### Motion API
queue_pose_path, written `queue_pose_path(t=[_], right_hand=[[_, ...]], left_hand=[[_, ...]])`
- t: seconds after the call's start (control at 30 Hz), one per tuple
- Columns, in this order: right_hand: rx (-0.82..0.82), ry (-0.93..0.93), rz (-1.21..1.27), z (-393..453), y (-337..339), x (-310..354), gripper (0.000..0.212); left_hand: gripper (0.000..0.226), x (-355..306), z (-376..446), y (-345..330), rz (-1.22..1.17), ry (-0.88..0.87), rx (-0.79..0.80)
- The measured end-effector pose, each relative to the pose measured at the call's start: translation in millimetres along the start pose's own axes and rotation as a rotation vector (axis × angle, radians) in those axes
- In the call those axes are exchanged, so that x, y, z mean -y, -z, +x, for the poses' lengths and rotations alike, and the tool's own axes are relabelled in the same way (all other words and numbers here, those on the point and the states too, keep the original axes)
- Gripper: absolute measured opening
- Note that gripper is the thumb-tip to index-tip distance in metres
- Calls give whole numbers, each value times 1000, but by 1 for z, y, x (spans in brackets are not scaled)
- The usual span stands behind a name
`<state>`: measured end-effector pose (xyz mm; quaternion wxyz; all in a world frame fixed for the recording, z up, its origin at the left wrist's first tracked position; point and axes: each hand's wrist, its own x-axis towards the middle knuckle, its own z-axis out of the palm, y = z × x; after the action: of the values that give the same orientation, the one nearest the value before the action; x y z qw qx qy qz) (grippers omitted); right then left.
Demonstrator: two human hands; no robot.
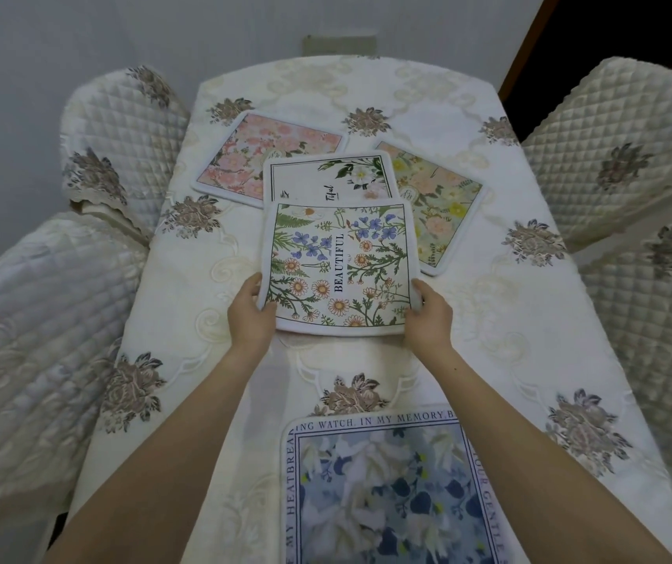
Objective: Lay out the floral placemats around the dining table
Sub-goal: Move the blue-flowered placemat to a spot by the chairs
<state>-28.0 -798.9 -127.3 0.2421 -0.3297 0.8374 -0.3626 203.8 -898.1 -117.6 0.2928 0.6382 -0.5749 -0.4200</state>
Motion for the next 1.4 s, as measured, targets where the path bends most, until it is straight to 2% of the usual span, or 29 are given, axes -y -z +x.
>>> queue_pose_path(t=[0.53,0.87,1.07,1.23,1.4], right_hand=[[-166,125,-64,-57,123,-49,59],[-255,186,-37,-91,209,-97,60],[-295,114,-21,-88,231,-117,64],[-360,167,76,-85,246,-126,63],[-285,50,-15,-60,262,-159,66]], left_hand=[[49,-57,-124,-43,-73,-129,97],[46,-82,-200,-93,-86,-138,142],[47,-92,-211,-119,-71,-181,191],[47,-98,-211,-144,-69,-173,196],[47,-98,-221,-178,-69,-136,203]])
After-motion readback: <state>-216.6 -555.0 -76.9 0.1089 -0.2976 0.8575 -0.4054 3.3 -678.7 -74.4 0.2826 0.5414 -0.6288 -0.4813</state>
